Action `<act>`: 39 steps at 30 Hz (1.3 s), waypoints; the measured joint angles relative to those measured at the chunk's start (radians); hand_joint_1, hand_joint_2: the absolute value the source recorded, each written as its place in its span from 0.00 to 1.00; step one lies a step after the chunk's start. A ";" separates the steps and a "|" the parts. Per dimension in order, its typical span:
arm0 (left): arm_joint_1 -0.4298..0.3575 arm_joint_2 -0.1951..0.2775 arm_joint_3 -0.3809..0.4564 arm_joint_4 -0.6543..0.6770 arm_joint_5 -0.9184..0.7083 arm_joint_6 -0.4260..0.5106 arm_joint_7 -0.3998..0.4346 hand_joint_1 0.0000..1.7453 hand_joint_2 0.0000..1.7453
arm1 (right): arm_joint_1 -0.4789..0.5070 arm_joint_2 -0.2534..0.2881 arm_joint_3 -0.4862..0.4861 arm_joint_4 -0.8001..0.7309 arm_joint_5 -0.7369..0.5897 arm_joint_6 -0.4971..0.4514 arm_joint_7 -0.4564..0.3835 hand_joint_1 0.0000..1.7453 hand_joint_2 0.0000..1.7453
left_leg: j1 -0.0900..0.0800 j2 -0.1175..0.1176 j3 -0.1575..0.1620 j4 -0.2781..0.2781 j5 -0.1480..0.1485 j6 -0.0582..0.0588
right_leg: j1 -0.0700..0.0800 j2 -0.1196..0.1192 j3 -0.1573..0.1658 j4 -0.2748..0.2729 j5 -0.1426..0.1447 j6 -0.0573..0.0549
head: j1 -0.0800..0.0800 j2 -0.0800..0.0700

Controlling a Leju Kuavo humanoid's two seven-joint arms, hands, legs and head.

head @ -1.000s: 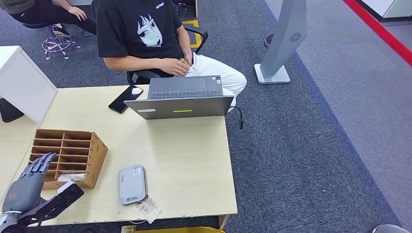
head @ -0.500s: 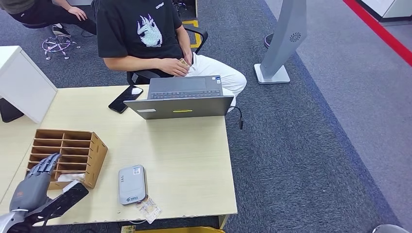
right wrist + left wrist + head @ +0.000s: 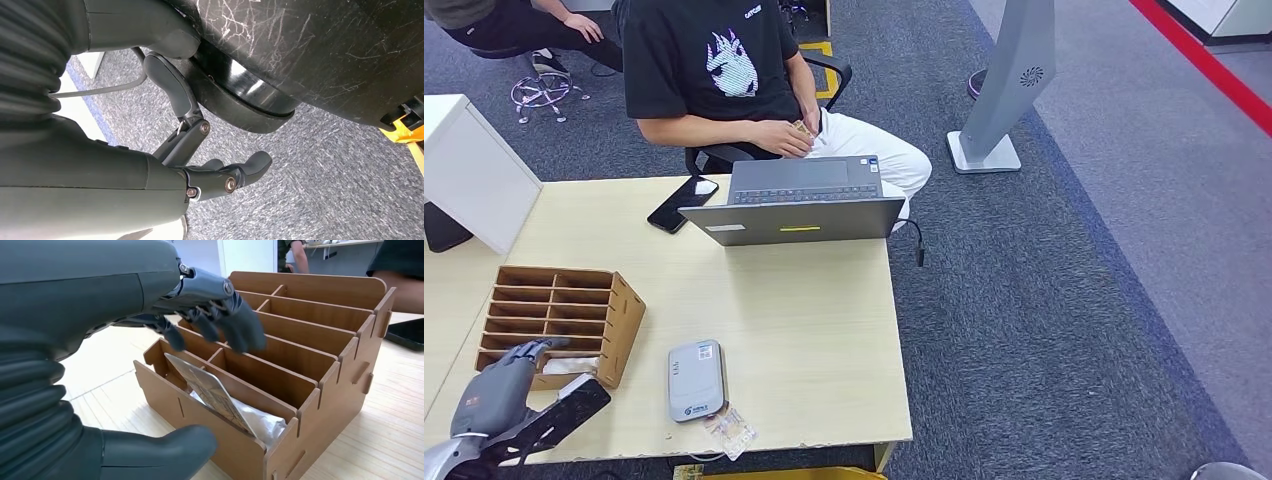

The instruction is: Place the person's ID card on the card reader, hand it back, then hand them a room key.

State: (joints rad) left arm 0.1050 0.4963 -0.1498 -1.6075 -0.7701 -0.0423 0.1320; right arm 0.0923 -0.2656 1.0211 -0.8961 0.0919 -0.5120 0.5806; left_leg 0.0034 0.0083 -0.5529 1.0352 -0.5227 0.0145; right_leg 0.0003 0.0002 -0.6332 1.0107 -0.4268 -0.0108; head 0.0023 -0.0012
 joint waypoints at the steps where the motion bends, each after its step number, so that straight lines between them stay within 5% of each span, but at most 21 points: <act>1: 0.000 0.000 0.000 0.000 0.000 0.000 0.000 1.00 1.00 | 0.000 0.000 0.000 0.000 0.000 0.000 0.000 0.00 1.00 | 0.000 0.000 0.000 0.000 0.000 0.000 | 0.000 0.000 0.000 0.000 0.000 0.000 | 0.000 0.000; 20: -0.001 0.011 -0.006 0.001 0.000 0.004 0.002 1.00 1.00 | 0.003 0.000 -0.008 -0.001 -0.015 -0.008 -0.010 0.00 1.00 | 0.000 0.000 0.000 0.000 0.000 0.000 | 0.000 0.000 0.000 0.000 0.000 0.000 | 0.000 0.000; 39: -0.050 -0.018 0.070 -0.111 -0.138 0.200 -0.015 1.00 1.00 | 0.022 0.000 -0.033 -0.029 0.027 -0.005 0.014 0.00 1.00 | 0.000 0.000 0.000 0.000 0.000 0.000 | 0.000 0.000 0.000 0.000 0.000 0.000 | 0.000 0.000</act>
State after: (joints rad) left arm 0.0550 0.4780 -0.0795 -1.7184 -0.9085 0.1575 0.1168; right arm 0.1145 -0.2659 0.9877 -0.9249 0.1185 -0.5171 0.5947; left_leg 0.0033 0.0083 -0.5528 1.0353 -0.5227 0.0145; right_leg 0.0003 0.0002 -0.6333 1.0108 -0.4266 -0.0108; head 0.0024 -0.0015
